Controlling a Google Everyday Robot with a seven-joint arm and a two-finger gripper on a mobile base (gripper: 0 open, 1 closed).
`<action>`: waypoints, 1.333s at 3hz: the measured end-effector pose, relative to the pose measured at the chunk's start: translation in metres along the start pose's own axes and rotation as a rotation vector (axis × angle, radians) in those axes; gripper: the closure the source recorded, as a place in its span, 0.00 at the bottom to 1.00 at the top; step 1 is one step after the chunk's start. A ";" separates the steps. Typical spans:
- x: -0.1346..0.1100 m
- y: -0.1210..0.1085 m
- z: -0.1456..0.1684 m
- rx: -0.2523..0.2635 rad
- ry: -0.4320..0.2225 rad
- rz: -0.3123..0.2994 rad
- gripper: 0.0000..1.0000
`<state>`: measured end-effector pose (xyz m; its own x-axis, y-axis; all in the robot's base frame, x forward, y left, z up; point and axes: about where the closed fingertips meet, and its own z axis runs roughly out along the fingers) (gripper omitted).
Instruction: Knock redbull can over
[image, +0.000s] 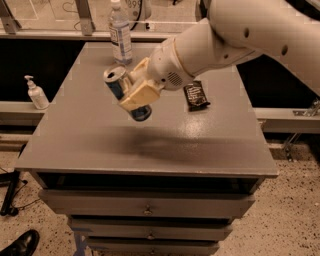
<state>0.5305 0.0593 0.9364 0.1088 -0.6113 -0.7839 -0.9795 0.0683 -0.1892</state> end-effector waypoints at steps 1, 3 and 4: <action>0.018 -0.015 -0.006 -0.024 0.202 -0.066 1.00; 0.092 -0.053 0.014 -0.025 0.612 -0.124 1.00; 0.125 -0.089 0.007 0.044 0.794 -0.136 0.82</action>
Offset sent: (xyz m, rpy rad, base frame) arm 0.1086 -0.1255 -0.0865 -1.0348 -0.2163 -0.0627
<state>0.6327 -0.0179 0.8514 0.0575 -0.9932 -0.1011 -0.9571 -0.0261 -0.2886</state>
